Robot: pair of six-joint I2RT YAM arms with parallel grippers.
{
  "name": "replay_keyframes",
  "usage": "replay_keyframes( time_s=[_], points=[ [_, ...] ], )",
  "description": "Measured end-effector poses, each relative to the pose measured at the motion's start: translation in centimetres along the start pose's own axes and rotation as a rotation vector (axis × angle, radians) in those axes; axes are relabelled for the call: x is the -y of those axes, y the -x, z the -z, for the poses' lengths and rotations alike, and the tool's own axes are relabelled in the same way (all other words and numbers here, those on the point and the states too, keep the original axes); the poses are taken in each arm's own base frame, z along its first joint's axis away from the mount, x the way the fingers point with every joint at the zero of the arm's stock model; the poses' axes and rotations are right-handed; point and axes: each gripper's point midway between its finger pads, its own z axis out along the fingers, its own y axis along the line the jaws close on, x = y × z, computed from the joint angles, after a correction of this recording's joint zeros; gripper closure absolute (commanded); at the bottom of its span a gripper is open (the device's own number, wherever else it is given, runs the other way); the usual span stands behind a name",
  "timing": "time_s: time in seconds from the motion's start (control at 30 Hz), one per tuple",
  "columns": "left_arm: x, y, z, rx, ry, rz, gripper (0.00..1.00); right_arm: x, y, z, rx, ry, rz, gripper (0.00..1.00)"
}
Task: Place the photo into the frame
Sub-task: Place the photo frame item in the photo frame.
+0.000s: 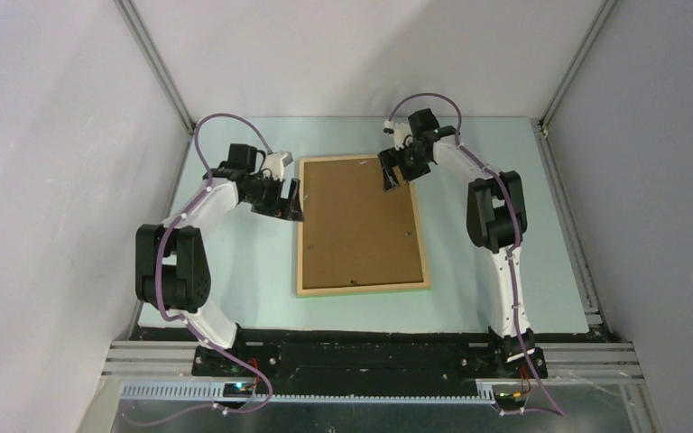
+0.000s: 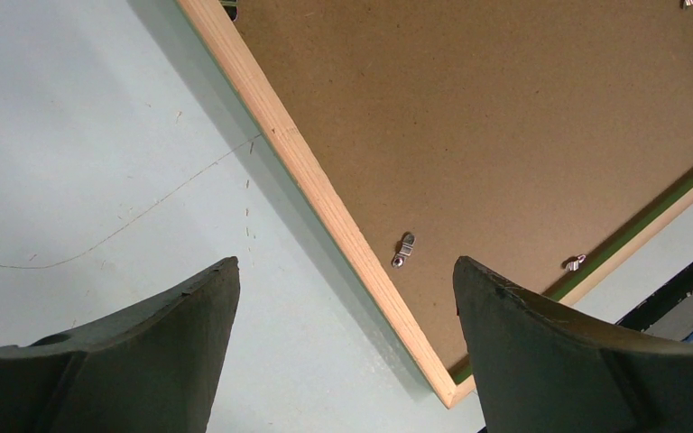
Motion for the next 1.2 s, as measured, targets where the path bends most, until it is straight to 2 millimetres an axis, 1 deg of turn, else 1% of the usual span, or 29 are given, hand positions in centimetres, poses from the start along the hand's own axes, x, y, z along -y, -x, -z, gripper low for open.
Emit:
replay_keyframes(
  time_s=[0.33, 0.6, 0.8, 0.97, 1.07, 1.2],
  points=[
    [-0.1, 0.0, 0.0, 0.000, 0.003, 0.000, 0.08, -0.1, 0.0, 0.2, 0.009, 0.034, -0.047, 0.09],
    [-0.1, 0.0, 0.0, 0.000, 0.003, 0.000, 0.08, -1.0, -1.2, 0.2, -0.030, 0.066, -0.127, 0.08],
    [-0.1, 0.0, 0.0, 0.000, 0.003, 0.000, 0.08, -1.0, -1.2, 0.9, -0.024, 0.071, -0.156, 0.06],
    [-0.2, 0.0, 0.0, -0.001, 0.010, 0.002, 0.07, -1.2, -0.3, 2.4, 0.006, 0.071, -0.148, 0.05],
    [-0.3, -0.1, 0.0, -0.003, 0.022, 0.013, 0.07, -1.7, 0.0, 4.0, 0.026, 0.068, -0.136, 0.04],
    [-0.8, -0.1, 0.0, -0.007, 0.051, 0.043, 0.07, -2.5, -0.2, 6.2, 0.056, 0.053, -0.115, 0.04]
  ],
)
